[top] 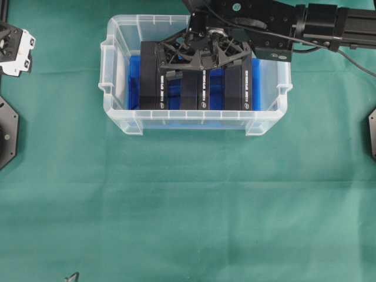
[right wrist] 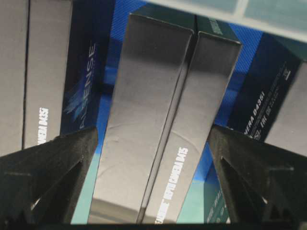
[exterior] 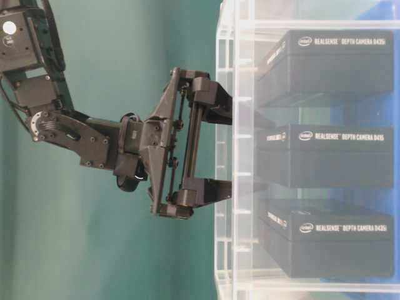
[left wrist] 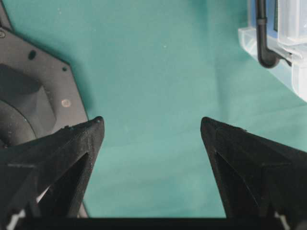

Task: Take out the box from the case.
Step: 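Lower the right gripper around the middle box and close on it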

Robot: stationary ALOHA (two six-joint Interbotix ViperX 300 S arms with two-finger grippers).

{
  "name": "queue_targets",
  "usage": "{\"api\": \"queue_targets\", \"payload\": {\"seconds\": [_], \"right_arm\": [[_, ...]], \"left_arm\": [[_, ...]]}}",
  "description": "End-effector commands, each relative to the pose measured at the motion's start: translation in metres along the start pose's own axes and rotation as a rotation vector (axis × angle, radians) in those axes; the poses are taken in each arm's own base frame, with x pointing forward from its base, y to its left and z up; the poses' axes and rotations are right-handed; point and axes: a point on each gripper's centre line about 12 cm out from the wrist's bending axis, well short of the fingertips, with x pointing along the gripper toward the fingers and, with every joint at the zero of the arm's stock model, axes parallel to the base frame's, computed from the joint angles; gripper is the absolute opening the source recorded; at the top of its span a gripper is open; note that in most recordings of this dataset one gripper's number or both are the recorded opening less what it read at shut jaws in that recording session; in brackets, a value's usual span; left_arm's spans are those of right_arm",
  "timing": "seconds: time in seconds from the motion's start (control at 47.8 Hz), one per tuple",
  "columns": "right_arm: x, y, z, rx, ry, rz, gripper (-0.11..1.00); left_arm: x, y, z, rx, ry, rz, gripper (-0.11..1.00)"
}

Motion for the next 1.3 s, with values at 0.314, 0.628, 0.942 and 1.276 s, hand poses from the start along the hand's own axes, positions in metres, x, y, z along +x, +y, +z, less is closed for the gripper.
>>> {"api": "queue_targets", "payload": {"seconds": [0.314,0.628,0.942,1.276], "right_arm": [[0.015,0.004,0.0,0.019,0.02,0.016,0.94],[0.019,0.005,-0.002,0.058,0.03,0.021,0.93],[0.019,0.002,-0.006,0.096,0.037,-0.017,0.74],[0.016,0.004,-0.008,0.087,0.019,-0.024,0.66]], "left_arm": [[-0.005,-0.001,-0.001,0.009,-0.007,-0.018,0.86],[-0.005,-0.002,-0.002,0.014,-0.006,-0.019,0.86],[-0.005,-0.003,-0.004,0.023,-0.004,-0.021,0.86],[-0.005,-0.003,-0.005,0.02,-0.003,-0.019,0.86]]}}
